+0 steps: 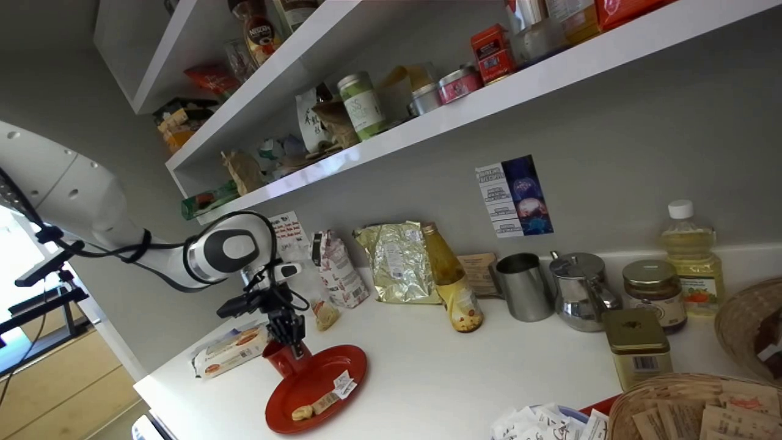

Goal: Put the orange cup on the orange plate

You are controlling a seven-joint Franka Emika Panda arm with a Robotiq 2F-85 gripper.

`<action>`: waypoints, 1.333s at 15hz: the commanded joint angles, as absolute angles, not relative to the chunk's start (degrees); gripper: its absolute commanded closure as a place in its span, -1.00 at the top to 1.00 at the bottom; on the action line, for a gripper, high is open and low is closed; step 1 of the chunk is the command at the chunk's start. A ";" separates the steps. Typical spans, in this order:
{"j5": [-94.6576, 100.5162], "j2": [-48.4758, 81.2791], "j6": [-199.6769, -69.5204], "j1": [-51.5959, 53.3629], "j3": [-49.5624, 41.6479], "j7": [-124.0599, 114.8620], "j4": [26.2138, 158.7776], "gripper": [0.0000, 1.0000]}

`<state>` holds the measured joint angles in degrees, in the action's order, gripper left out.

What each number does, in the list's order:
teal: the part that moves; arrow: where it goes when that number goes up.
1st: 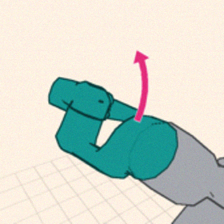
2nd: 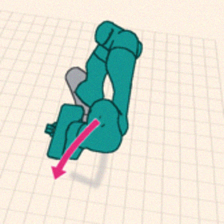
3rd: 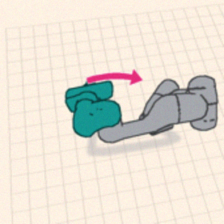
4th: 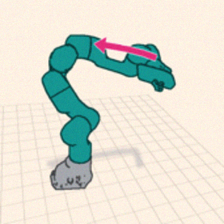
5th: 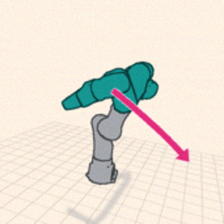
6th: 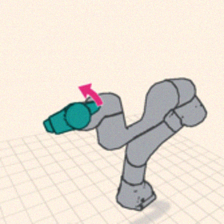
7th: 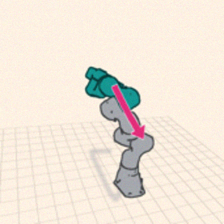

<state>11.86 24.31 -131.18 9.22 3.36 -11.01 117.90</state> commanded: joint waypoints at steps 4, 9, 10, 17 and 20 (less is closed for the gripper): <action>10.52 28.50 -129.89 9.66 3.08 -10.63 114.53 -0.97; 10.10 30.39 -129.87 9.55 3.02 -10.35 113.15 -0.97; 9.98 30.94 -129.93 9.52 3.01 -10.35 112.95 -0.97; 8.71 34.09 -129.76 9.22 3.09 -9.86 112.07 -0.97; 8.23 34.79 -129.69 9.06 3.10 -9.69 111.73 -0.97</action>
